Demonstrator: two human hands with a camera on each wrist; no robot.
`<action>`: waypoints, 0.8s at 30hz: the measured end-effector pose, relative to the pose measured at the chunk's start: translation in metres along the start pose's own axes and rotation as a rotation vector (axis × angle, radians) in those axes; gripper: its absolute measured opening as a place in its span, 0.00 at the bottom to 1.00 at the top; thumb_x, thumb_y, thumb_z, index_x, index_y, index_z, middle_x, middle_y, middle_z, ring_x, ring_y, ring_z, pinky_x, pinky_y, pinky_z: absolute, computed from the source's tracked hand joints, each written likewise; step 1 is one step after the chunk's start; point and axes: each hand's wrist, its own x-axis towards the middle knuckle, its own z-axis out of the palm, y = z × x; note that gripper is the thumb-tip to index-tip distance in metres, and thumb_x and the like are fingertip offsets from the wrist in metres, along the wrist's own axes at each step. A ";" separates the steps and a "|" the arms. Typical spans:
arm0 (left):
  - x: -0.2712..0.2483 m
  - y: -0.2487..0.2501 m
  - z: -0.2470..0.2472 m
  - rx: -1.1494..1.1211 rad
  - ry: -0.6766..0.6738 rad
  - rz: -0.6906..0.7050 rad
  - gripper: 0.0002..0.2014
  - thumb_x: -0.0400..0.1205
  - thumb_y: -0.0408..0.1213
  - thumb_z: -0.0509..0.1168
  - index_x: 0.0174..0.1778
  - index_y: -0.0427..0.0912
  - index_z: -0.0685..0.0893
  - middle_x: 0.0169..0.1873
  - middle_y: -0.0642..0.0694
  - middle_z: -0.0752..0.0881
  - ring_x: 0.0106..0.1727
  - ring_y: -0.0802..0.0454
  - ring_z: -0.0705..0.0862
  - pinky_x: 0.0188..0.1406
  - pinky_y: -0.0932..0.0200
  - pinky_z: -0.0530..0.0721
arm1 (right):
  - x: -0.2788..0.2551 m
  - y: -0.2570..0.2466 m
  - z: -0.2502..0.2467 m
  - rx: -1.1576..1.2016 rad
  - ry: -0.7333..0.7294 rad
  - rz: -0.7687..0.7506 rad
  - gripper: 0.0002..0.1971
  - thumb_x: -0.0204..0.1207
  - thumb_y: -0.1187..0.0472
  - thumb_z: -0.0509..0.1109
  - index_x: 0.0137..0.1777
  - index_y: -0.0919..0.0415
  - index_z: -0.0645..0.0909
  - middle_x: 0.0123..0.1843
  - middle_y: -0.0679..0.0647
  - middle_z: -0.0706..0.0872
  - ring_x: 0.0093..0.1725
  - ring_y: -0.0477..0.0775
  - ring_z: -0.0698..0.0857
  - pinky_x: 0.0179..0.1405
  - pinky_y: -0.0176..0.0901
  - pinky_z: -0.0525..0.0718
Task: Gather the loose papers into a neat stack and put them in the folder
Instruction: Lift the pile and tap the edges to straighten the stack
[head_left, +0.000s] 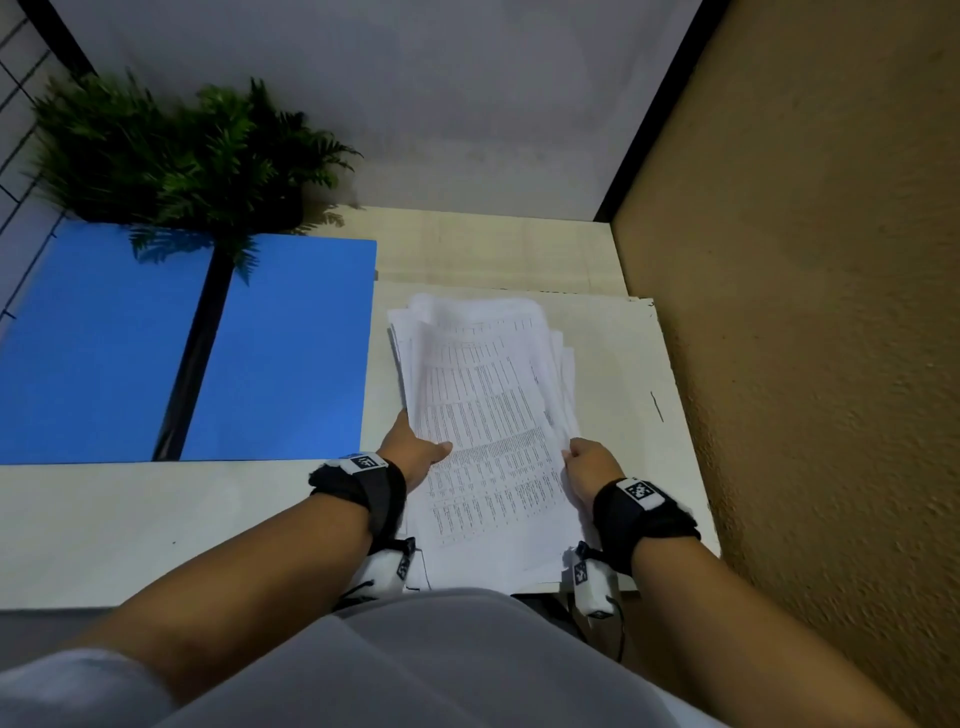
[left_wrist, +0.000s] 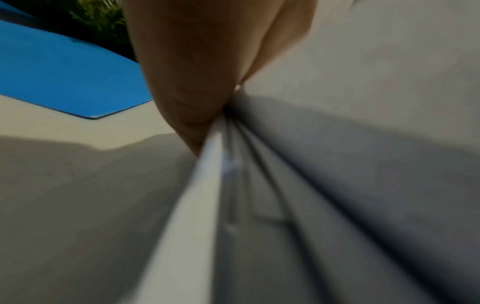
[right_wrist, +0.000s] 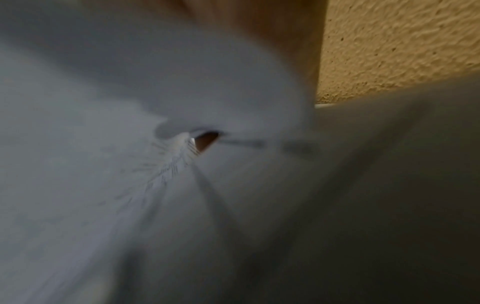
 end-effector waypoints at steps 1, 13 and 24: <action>0.001 0.001 0.002 -0.008 -0.004 0.004 0.42 0.75 0.29 0.74 0.83 0.43 0.60 0.75 0.43 0.76 0.74 0.42 0.77 0.75 0.44 0.75 | -0.001 -0.001 0.003 0.017 -0.005 -0.003 0.17 0.87 0.59 0.53 0.39 0.65 0.75 0.41 0.61 0.80 0.43 0.59 0.80 0.48 0.44 0.73; -0.061 0.106 -0.001 -0.256 -0.128 0.333 0.25 0.79 0.22 0.69 0.72 0.40 0.78 0.61 0.44 0.88 0.61 0.47 0.87 0.61 0.55 0.84 | -0.041 -0.037 -0.081 1.011 -0.043 -0.273 0.39 0.65 0.78 0.77 0.76 0.62 0.69 0.67 0.61 0.85 0.60 0.57 0.88 0.51 0.45 0.89; -0.080 0.155 0.003 -0.278 -0.004 0.537 0.25 0.64 0.24 0.82 0.56 0.43 0.87 0.51 0.49 0.91 0.52 0.57 0.89 0.44 0.66 0.88 | -0.053 -0.051 -0.119 1.043 0.156 -0.561 0.33 0.56 0.65 0.84 0.64 0.67 0.82 0.53 0.51 0.93 0.53 0.49 0.91 0.50 0.43 0.89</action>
